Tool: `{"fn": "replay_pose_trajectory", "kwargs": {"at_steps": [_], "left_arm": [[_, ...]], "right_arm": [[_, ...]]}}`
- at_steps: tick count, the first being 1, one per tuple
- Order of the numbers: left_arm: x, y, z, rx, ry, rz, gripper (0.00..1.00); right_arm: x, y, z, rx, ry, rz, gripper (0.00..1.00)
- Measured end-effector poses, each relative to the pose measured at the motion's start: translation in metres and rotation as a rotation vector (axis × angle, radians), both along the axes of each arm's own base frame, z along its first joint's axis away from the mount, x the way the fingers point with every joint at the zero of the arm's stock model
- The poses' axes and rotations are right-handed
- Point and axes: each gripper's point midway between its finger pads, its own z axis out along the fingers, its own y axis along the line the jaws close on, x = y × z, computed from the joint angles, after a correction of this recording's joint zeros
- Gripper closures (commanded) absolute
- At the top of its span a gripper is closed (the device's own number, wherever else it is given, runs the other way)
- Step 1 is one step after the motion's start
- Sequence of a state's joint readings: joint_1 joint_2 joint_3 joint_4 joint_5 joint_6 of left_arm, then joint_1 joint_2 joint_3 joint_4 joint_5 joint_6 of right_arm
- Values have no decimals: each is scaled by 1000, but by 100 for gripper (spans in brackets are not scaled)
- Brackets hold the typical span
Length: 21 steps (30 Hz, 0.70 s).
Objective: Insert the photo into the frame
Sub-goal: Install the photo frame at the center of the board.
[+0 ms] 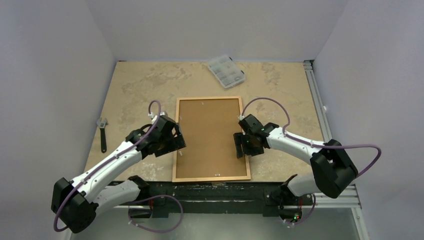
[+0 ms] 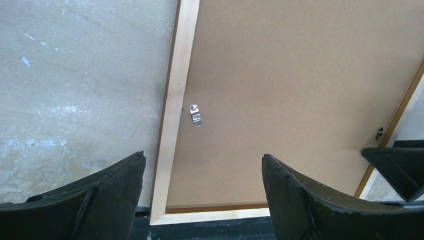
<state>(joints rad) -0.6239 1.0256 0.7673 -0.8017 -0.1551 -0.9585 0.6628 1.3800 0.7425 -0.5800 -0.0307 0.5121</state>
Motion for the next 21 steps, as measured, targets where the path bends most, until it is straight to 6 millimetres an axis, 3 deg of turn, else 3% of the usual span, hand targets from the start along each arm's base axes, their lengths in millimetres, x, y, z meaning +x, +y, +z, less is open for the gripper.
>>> {"fn": "replay_pose_trajectory", "kwargs": {"at_steps": [10,17,21], "left_arm": [[-9,10,-9,18,1,9,17],[-12,12,-20,40,31,9,17],[-12,12,-27,51,49,8,17]], "right_arm": [[33,0,3,-89,-67,-34,43],[35,4,-1,-89,-54,-30,50],[35,4,-1,-84,-51,-27,62]]}}
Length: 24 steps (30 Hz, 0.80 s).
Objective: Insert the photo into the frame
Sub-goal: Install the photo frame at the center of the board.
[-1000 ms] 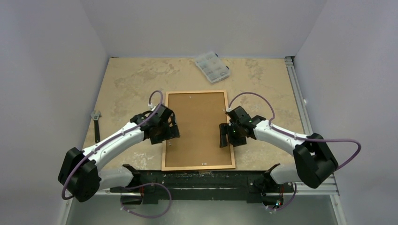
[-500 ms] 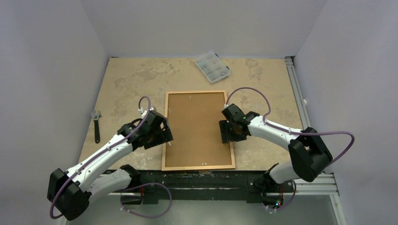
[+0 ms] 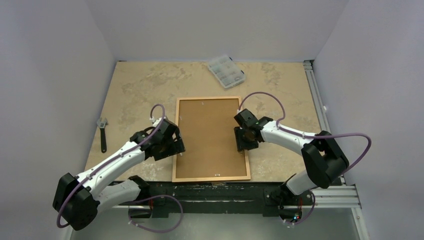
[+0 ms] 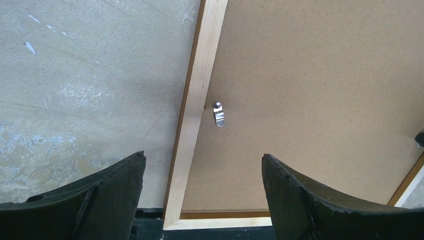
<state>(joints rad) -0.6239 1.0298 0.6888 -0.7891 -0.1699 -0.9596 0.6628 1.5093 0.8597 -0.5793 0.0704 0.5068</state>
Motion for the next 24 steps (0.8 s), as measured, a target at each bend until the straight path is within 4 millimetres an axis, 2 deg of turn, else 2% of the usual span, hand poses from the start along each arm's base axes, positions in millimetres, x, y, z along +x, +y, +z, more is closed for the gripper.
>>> {"fn": "replay_pose_trajectory", "kwargs": {"at_steps": [12,17,19,20,21,22,24], "left_arm": [[1,1,-3,4,0,9,17],[-1,5,-4,23,5,26,17],[-1,7,-4,28,5,28,16],[-1,7,-4,32,5,30,16],[-1,8,-5,36,5,32,16],[0,9,-5,43,6,34,16],[-1,11,-8,57,15,38,15]], "right_arm": [[0,-7,2,-20,-11,-10,99],[0,-7,3,-21,-14,-10,100],[0,-7,3,-20,-14,-9,95],[0,-7,3,-19,-13,-9,78],[0,-6,3,-15,-13,-8,57],[-1,-6,4,-11,-11,-6,44],[-4,-4,6,7,-8,0,27]]}}
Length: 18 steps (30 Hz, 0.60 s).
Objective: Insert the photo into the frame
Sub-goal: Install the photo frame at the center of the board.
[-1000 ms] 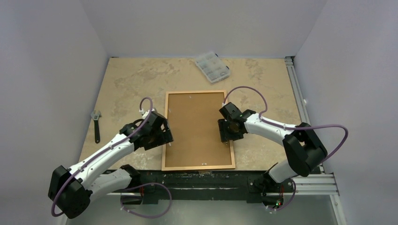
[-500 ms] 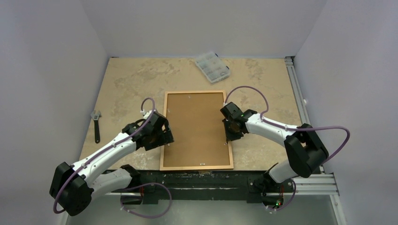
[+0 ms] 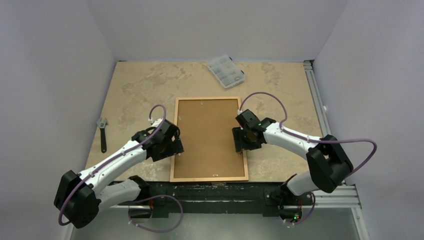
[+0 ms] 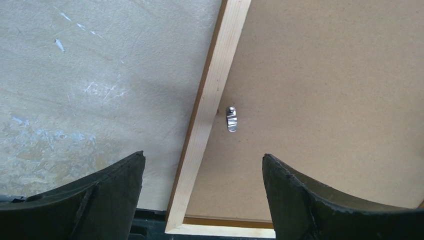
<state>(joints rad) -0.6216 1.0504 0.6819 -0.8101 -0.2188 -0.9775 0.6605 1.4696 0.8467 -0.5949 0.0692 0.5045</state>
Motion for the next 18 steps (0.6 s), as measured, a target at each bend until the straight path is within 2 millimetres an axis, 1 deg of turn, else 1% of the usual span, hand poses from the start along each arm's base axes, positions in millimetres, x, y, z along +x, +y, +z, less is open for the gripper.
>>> {"fn": "replay_pose_trajectory", "kwargs": {"at_steps": [1,3,6,8,13,17,18], "left_arm": [[0,1,-2,8,6,3,15],[0,3,-5,22,18,9,15],[1,7,-12,30,31,25,15],[1,8,-20,23,41,36,15],[2,4,-35,3,67,38,16],[8,-4,-42,-12,73,29,19],[9,-4,-42,-11,75,28,21]], "right_arm": [[-1,2,3,13,-3,7,23],[-1,5,12,47,-23,14,19],[1,10,25,93,-58,19,18],[1,14,28,117,-59,23,18],[-1,17,27,142,-41,27,18],[-4,18,23,154,-23,30,18],[-5,17,22,153,-19,30,18]]}}
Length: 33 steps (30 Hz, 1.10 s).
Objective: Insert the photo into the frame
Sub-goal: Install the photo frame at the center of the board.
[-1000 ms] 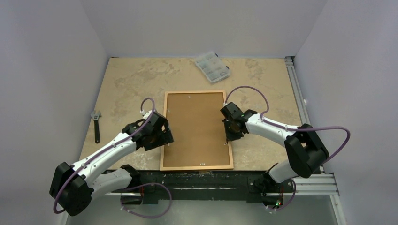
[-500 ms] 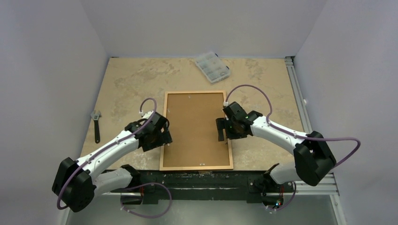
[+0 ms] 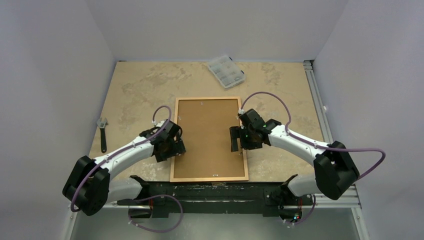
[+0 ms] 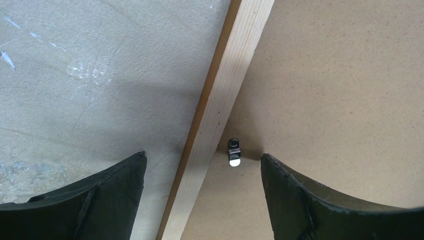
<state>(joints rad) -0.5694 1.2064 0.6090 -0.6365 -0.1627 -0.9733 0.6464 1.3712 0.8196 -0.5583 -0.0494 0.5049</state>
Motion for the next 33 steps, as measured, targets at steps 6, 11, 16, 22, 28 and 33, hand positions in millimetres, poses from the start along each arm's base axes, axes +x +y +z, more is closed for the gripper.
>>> {"fn": "replay_pose_trajectory", "kwargs": {"at_steps": [6,11,16,22,28,33], "left_arm": [[2,1,-1,12,-2,-6,48],[6,-4,-2,-7,-12,-17,66],[9,-4,1,-8,-19,-18,89],[11,-6,2,-8,-30,-44,100],[11,-6,2,-13,-38,-47,93],[7,-5,4,-30,-49,-48,41]], "right_arm": [[-3,1,-6,-2,24,5,19],[-4,2,-8,1,31,9,19],[-3,2,-8,1,31,7,19],[-2,0,-9,0,30,2,19],[-2,0,-9,0,30,2,18],[-1,-1,-8,2,31,-5,16]]}}
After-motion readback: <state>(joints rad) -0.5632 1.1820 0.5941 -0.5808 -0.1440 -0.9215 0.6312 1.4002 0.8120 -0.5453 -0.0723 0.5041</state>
